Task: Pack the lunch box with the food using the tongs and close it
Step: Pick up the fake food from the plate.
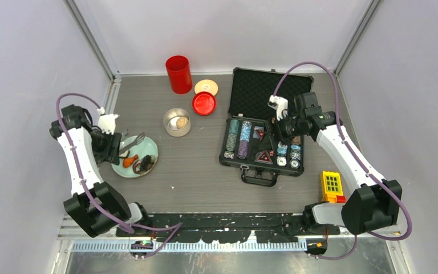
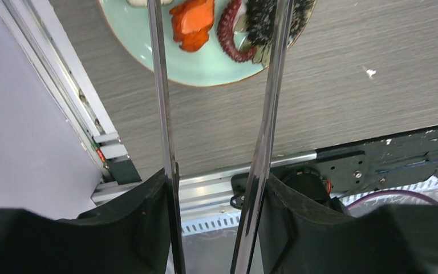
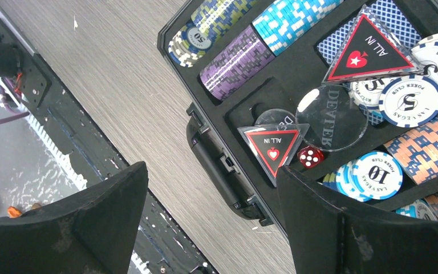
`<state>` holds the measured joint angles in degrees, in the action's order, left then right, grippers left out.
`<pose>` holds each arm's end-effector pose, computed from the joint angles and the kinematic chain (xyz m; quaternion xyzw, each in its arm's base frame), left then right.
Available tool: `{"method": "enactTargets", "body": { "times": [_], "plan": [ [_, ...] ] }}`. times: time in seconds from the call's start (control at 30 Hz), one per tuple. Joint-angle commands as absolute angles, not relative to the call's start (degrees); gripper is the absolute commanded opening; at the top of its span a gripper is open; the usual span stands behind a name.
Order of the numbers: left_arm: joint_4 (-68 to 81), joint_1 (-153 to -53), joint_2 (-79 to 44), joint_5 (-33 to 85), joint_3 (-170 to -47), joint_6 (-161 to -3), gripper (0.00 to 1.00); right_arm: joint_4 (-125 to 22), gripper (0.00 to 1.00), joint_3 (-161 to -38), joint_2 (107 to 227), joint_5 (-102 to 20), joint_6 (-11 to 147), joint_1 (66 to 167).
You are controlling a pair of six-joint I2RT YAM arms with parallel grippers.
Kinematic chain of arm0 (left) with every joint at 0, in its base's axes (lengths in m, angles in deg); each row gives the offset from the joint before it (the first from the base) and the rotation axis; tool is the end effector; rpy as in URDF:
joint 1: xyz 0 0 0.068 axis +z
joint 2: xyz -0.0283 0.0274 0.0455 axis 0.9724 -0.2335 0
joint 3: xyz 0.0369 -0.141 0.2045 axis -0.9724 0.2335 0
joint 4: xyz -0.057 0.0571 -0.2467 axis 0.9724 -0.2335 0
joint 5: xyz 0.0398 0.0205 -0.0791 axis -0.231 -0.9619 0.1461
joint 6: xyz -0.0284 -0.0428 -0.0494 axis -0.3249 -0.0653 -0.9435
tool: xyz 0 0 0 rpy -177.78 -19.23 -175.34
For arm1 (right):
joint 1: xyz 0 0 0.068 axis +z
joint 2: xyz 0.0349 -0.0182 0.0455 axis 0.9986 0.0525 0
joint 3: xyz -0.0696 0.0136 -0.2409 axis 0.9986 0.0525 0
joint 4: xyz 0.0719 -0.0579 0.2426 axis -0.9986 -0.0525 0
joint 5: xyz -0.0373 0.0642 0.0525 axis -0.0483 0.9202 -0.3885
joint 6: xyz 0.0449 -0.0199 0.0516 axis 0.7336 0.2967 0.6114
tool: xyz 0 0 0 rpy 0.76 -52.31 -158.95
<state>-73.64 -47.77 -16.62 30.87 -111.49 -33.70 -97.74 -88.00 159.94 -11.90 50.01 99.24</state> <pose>0.2053 0.0970 0.2815 0.0796 0.9839 -0.0377 0.1558 0.2561 0.0912 0.2609 -0.2724 0.8729 0.3030 0.2684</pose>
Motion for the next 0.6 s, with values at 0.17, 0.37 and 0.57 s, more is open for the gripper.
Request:
{"method": "enactTargets", "body": {
  "times": [0.17, 0.37, 0.57],
  "plan": [
    [-72.13, -44.67, -11.93, 22.82, -105.83, -27.6, 0.5, -99.75, 0.87, -88.98, 158.04, -10.5, 46.58, 99.0],
    [-70.01, -44.63, -10.88, 18.74, -104.09, -28.02, 0.49, -100.55, 0.87, -89.35, 158.1, -9.76, 45.95, 98.96],
    [-68.56, -44.61, -13.16, 17.94, -104.19, -29.54, 0.49, -100.99, 0.87, -89.22, 157.98, -9.85, 45.3, 99.03]
  ]
}}
